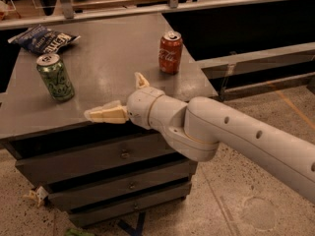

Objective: Move green can near coke can

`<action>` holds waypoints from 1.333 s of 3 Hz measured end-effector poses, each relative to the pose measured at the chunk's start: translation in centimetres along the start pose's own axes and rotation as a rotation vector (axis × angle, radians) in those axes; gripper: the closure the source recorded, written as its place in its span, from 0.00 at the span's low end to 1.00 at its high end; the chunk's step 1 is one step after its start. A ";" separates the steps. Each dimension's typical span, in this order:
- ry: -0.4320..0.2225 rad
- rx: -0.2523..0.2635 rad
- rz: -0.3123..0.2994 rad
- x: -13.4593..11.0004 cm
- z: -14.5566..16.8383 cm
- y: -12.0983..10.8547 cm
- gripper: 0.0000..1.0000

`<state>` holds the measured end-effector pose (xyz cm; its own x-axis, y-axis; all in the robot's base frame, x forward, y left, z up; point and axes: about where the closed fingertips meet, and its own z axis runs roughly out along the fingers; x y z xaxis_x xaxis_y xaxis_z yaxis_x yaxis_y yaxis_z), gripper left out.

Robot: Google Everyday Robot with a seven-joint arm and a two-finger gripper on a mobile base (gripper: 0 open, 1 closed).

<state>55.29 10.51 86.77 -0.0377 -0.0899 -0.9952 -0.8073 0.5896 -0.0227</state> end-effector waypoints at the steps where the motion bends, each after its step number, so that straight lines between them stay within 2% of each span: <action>1: -0.021 -0.005 -0.025 -1.1 2.0 0.4 0.00; 3: -0.014 -0.060 -0.020 -2.3 5.8 2.2 0.00; 4: -0.014 -0.056 -0.008 -2.0 7.4 2.6 0.00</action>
Offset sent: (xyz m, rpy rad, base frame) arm 0.0227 0.0647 0.0202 -0.0125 -0.0283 0.0792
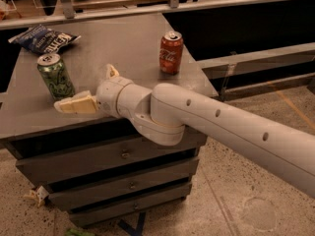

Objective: Move green can near coke can

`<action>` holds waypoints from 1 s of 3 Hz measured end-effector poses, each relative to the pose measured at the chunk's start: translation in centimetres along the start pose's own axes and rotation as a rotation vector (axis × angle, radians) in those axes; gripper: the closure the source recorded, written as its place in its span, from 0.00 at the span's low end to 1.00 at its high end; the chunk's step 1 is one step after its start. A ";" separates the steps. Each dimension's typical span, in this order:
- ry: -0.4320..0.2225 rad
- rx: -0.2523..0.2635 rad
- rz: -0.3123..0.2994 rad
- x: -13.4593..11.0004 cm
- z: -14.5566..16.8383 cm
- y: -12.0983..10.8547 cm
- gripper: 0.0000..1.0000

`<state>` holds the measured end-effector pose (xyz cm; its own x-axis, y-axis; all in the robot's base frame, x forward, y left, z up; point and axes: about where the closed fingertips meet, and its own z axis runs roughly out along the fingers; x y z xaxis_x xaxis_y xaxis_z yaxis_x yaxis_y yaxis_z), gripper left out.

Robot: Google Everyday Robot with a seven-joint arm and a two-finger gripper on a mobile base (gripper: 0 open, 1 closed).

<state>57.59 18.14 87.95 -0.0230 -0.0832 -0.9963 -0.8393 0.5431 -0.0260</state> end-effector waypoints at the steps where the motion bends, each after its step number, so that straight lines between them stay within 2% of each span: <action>1: 0.000 0.008 -0.007 0.1 1.6 0.5 0.00; 3: 0.002 0.001 -0.044 0.2 5.3 2.5 0.00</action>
Offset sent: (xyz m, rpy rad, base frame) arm 0.0100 0.0478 -0.0130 -0.0297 -0.0174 -0.0138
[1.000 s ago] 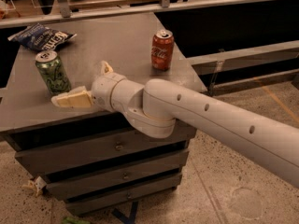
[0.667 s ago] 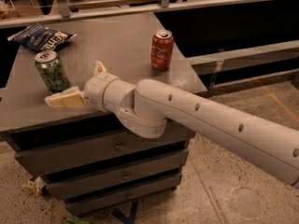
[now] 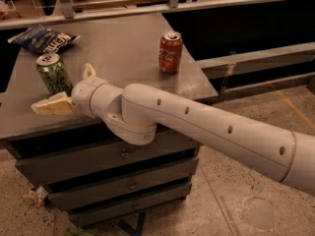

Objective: Move green can near coke can

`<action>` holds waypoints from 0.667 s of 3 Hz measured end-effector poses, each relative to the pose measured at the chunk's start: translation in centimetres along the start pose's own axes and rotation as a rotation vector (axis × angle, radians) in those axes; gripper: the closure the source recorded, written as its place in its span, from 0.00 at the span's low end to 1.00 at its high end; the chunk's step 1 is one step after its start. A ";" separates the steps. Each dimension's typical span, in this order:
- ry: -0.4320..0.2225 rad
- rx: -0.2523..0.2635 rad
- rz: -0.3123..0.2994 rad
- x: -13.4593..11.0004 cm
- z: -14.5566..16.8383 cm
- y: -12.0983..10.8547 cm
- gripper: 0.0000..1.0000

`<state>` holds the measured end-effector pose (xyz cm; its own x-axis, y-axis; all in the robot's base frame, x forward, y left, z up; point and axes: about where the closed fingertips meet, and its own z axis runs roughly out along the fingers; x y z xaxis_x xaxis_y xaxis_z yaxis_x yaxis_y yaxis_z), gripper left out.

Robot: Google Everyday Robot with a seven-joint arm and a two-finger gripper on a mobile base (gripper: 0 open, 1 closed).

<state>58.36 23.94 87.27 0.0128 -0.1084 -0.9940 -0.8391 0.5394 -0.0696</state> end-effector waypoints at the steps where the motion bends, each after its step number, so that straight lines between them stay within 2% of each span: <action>1: 0.014 0.014 -0.007 0.8 1.8 1.0 0.00; 2: 0.009 0.017 -0.011 0.8 2.7 0.5 0.00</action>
Offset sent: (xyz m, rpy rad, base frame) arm -0.0007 0.0172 -0.0158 -0.0166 0.0143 -0.0324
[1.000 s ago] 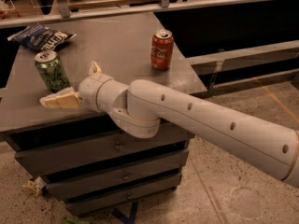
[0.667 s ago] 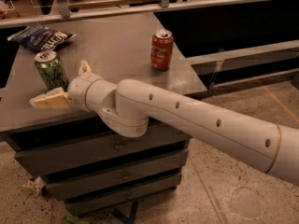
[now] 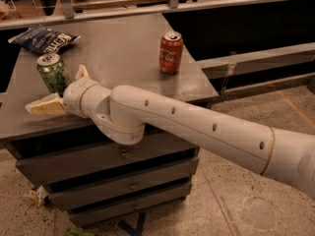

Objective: Move green can near coke can

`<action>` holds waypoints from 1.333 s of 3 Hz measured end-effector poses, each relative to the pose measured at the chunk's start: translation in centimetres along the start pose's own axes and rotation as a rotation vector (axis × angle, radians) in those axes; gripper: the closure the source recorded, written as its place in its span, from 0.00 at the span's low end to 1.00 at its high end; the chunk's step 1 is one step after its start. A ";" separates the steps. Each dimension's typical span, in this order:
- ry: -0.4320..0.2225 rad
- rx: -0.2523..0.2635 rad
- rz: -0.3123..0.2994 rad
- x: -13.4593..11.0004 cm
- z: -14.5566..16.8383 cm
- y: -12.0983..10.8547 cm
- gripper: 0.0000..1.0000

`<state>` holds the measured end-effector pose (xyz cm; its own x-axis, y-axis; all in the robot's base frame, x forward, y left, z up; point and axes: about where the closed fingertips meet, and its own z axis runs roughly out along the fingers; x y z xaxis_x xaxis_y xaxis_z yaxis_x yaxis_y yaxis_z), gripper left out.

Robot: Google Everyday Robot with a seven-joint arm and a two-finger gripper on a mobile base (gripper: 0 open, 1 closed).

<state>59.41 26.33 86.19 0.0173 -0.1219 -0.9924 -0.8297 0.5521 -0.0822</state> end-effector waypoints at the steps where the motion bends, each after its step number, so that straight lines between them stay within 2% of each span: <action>1: -0.003 0.002 0.005 0.1 0.8 -0.4 0.18; 3: -0.020 -0.018 0.014 -0.1 1.8 -0.6 0.65; 4: -0.029 -0.002 0.016 -0.6 1.1 -1.2 0.87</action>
Offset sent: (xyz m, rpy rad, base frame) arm 0.0185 0.0092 -0.0045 0.0318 0.0143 0.0113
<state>60.97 26.62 86.75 0.0203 -0.0890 -0.9958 -0.8313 0.5519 -0.0662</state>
